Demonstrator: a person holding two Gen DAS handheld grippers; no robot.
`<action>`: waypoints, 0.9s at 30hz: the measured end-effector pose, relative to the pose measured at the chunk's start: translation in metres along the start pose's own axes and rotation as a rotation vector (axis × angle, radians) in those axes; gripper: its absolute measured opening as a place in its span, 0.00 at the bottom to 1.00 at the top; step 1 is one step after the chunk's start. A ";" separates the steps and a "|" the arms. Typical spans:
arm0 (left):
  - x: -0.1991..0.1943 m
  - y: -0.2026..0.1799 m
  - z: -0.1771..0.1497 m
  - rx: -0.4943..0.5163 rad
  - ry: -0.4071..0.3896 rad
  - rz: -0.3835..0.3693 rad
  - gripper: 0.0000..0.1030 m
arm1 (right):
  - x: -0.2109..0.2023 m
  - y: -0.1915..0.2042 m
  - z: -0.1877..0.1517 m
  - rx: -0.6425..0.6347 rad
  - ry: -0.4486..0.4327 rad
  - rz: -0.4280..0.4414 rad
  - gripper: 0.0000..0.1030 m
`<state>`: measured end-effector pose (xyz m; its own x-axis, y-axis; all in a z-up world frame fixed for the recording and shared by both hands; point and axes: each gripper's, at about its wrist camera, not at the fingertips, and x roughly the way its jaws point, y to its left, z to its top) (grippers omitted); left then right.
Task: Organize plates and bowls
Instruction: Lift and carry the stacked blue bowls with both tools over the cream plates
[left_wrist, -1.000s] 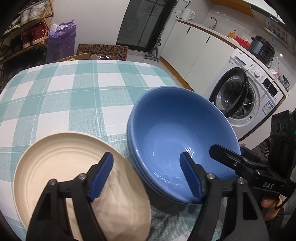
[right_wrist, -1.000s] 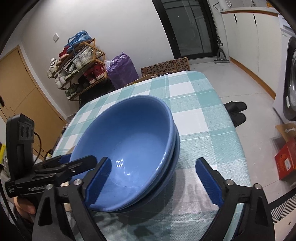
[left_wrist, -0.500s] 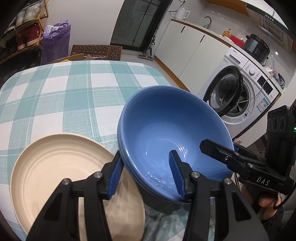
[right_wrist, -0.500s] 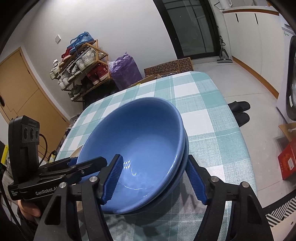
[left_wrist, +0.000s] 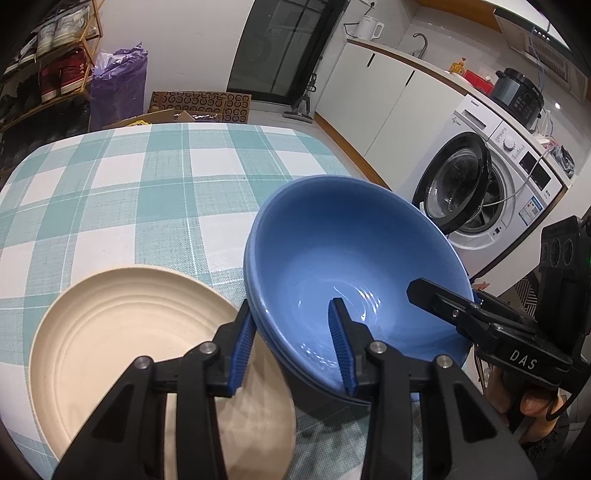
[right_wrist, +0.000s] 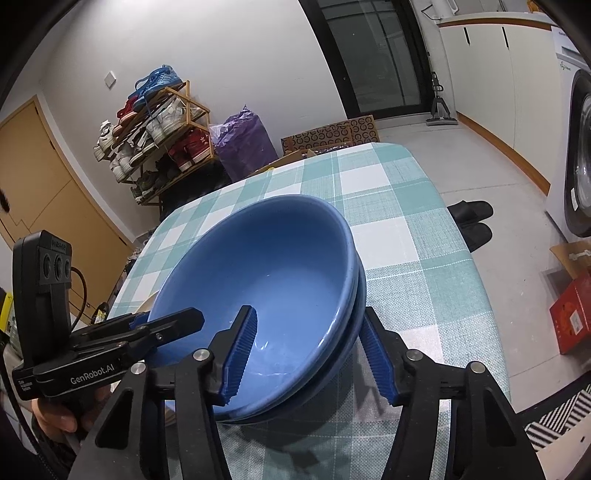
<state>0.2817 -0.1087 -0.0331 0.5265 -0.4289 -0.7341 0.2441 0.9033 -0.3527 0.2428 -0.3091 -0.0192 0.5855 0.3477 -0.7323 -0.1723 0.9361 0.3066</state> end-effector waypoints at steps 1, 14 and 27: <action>-0.001 0.000 0.000 0.000 -0.002 0.001 0.37 | -0.001 0.000 0.000 0.000 -0.002 0.001 0.55; -0.007 -0.004 0.000 0.019 -0.022 0.011 0.36 | -0.009 0.000 -0.003 -0.013 -0.032 -0.014 0.46; -0.027 -0.018 0.002 0.041 -0.059 0.011 0.36 | -0.033 0.004 -0.001 -0.027 -0.076 -0.015 0.46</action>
<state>0.2653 -0.1132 -0.0061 0.5763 -0.4191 -0.7016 0.2705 0.9079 -0.3201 0.2216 -0.3169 0.0059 0.6467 0.3295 -0.6879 -0.1841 0.9426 0.2785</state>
